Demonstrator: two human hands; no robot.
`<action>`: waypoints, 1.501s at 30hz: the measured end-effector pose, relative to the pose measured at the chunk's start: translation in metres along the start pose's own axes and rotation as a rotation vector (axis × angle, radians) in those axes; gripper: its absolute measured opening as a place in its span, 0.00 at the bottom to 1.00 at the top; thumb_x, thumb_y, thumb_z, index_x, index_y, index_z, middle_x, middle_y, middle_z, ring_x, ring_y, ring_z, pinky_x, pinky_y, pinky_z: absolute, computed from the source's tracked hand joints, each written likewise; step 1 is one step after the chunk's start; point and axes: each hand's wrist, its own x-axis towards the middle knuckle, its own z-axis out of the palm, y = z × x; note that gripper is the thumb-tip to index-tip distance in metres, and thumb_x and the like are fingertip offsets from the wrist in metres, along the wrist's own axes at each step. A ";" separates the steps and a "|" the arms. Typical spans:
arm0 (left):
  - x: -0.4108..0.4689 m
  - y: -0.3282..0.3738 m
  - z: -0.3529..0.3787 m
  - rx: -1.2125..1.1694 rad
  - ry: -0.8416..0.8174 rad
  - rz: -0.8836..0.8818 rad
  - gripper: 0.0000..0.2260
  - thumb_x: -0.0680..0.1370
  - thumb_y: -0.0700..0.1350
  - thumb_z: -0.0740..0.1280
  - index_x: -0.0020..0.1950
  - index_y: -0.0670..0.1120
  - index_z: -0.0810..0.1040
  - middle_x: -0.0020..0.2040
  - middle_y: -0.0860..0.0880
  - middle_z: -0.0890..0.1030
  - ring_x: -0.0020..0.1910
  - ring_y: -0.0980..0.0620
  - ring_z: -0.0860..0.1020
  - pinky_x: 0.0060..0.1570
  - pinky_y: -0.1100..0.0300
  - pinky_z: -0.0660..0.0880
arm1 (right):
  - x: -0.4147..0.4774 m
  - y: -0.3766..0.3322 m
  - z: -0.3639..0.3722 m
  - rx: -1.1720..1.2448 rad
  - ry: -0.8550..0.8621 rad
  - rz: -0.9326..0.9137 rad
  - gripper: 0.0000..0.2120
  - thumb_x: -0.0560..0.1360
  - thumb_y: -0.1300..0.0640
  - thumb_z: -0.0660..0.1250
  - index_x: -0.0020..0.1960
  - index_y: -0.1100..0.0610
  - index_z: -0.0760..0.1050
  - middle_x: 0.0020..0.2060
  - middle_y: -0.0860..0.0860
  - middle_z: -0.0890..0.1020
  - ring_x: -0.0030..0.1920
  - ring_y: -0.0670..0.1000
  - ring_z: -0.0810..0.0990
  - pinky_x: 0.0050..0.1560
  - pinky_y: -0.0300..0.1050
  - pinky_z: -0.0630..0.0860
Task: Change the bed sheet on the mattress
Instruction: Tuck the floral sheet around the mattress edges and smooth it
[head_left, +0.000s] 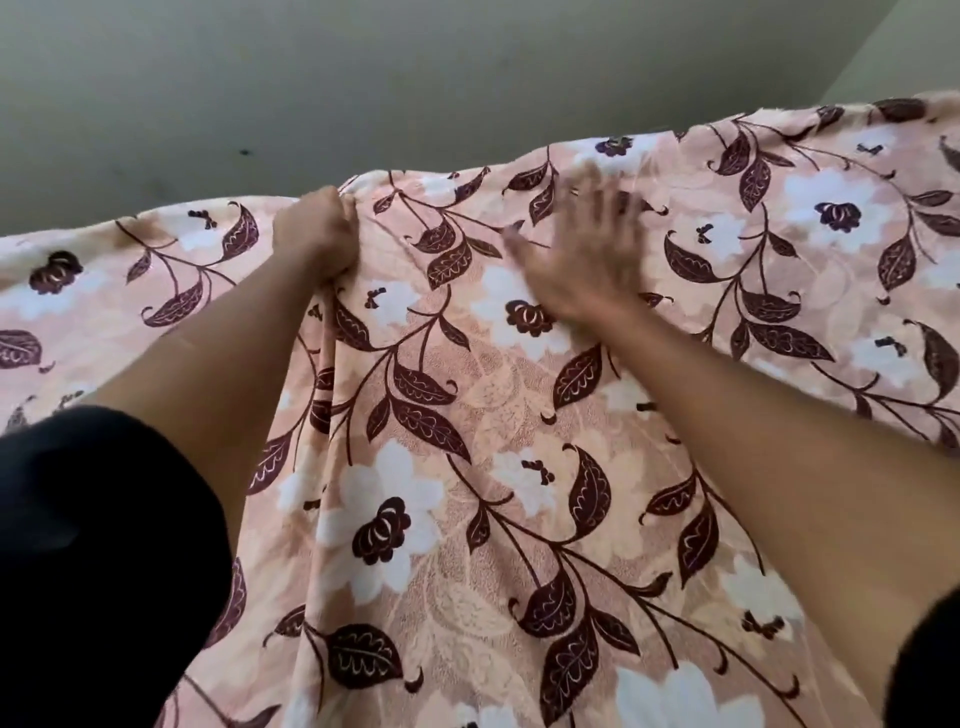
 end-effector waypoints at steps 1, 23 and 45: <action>0.001 0.001 -0.001 -0.015 -0.014 -0.018 0.22 0.83 0.50 0.48 0.61 0.34 0.70 0.63 0.32 0.72 0.62 0.35 0.70 0.59 0.49 0.66 | 0.005 0.012 -0.001 -0.003 -0.045 0.056 0.39 0.75 0.30 0.38 0.77 0.54 0.39 0.76 0.57 0.41 0.75 0.58 0.39 0.72 0.58 0.36; 0.012 0.051 -0.019 0.068 0.278 0.015 0.16 0.81 0.47 0.58 0.64 0.40 0.67 0.64 0.38 0.72 0.64 0.38 0.68 0.58 0.46 0.67 | 0.009 0.023 0.011 0.013 0.020 0.034 0.35 0.75 0.32 0.37 0.77 0.48 0.40 0.76 0.54 0.41 0.75 0.58 0.38 0.73 0.59 0.37; -0.192 -0.014 0.004 -0.236 0.009 -0.105 0.34 0.79 0.61 0.53 0.76 0.41 0.47 0.77 0.42 0.49 0.76 0.44 0.47 0.74 0.45 0.47 | -0.129 -0.046 -0.014 0.155 -0.138 -0.184 0.28 0.78 0.37 0.36 0.73 0.45 0.32 0.73 0.50 0.35 0.74 0.54 0.36 0.71 0.58 0.31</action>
